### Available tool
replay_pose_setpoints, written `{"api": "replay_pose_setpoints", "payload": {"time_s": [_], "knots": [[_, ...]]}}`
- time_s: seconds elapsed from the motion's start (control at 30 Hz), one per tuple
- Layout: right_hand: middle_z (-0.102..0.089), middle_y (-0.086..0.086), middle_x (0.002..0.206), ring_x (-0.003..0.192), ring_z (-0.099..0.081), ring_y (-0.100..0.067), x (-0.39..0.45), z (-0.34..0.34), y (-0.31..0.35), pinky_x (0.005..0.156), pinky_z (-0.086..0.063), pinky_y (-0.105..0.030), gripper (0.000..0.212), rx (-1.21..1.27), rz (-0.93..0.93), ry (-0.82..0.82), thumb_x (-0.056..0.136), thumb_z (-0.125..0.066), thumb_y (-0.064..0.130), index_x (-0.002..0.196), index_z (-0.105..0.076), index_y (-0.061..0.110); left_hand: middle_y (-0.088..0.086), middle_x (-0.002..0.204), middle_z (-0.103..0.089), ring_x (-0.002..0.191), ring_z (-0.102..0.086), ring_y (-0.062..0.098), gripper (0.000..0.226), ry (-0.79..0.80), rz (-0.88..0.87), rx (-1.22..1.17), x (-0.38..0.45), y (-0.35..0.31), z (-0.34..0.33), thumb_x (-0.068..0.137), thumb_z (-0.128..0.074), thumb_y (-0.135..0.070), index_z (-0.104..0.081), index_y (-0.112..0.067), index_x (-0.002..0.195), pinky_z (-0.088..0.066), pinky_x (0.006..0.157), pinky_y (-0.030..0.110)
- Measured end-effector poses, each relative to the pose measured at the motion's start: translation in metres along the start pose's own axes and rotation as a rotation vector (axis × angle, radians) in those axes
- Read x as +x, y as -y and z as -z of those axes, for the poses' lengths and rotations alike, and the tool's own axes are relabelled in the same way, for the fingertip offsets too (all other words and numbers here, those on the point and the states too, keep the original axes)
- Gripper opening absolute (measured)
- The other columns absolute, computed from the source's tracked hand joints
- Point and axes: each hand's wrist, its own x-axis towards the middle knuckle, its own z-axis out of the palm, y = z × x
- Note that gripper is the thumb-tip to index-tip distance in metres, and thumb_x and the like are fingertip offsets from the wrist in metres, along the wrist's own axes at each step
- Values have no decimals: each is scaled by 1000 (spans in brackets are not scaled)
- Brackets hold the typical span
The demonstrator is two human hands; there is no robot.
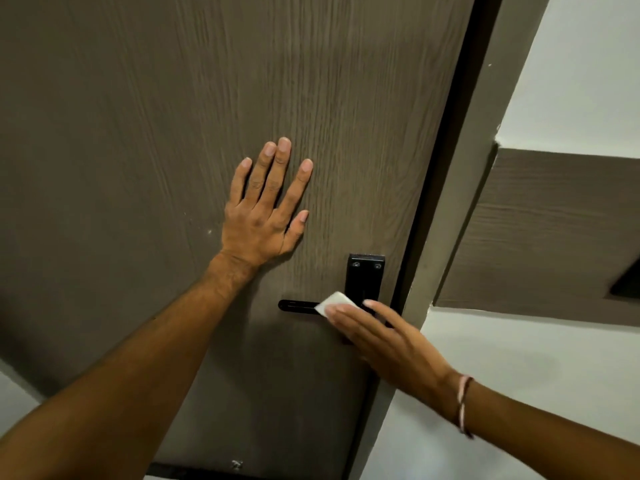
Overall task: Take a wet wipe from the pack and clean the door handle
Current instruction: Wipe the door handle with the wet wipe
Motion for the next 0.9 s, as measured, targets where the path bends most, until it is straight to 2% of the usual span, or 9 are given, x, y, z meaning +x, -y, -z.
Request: {"api": "replay_pose_setpoints", "payload": {"time_s": [0.1, 0.2, 0.33, 0.43, 0.5, 0.6, 0.73, 0.8, 0.9], "knots": [[14, -18, 172, 160, 9, -33, -24, -3, -19, 130, 9, -48, 111, 71, 1, 64, 86, -73, 37, 163, -2, 3, 22, 165, -24, 162, 0, 27, 66, 11, 14, -12, 0, 0, 0, 106, -30, -45, -17, -16, 165, -8, 132, 48], [7, -17, 173, 160, -3, -30, -37, -4, -25, 131, 6, -45, 101, 112, 5, 110, 89, -69, 41, 163, -12, 4, 21, 166, -23, 162, 0, 27, 67, 31, 14, -19, 0, -3, 4, 106, -31, -45, -16, -17, 165, -7, 133, 48], [-3, -16, 174, 162, 2, -30, -43, -8, -26, 132, 6, -45, 91, 95, -6, 87, 95, -53, 48, 163, -13, 3, 20, 166, -25, 161, -3, 28, 67, 28, 4, -26, 2, -4, 6, 104, -31, -45, -18, -17, 164, -8, 133, 47], [-1, -18, 173, 161, 3, -31, -20, -9, -12, 131, 4, -47, 100, 59, 24, 61, 93, -54, 56, 163, -7, 2, 20, 166, -25, 161, -4, 27, 68, 23, 5, -14, 1, 1, 4, 104, -31, -45, -17, -18, 165, -8, 133, 47], [7, -24, 172, 160, 1, -35, 8, -6, 2, 130, -3, -48, 107, -3, 81, 64, 91, -51, 65, 163, -3, 2, 20, 166, -23, 161, -4, 27, 67, 19, 6, -15, 0, 2, 3, 104, -30, -45, -17, -18, 165, -7, 133, 47], [3, -30, 169, 157, -19, -35, 56, 3, 25, 127, -19, -46, 117, 45, 56, 75, 85, -56, 73, 163, -7, 2, 20, 166, -21, 162, -3, 27, 67, 21, 8, -21, -1, 0, 4, 105, -31, -45, -17, -18, 165, -7, 133, 47], [-20, -16, 171, 157, -22, -30, 95, 8, 41, 129, 0, -53, 118, 46, 84, 75, 81, -55, 78, 163, -14, 4, 20, 167, -21, 162, -4, 28, 66, 34, 4, -13, -1, 0, 6, 105, -31, -44, -19, -17, 165, -7, 133, 48], [-20, -13, 171, 157, -20, -30, 96, 7, 40, 127, 5, -55, 116, 17, 88, 75, 83, -54, 76, 163, -12, 3, 21, 167, -22, 162, -4, 28, 66, 26, 5, -9, -2, 0, 6, 105, -31, -43, -20, -16, 164, -6, 133, 47], [-14, -16, 173, 158, -19, -30, 79, 2, 30, 130, -7, -49, 110, 9, 61, 50, 87, -53, 69, 164, -8, 5, 24, 164, -29, 161, -2, 28, 66, 15, 2, 8, -1, 0, 6, 105, -31, -42, -22, -14, 164, -6, 132, 48]]}}
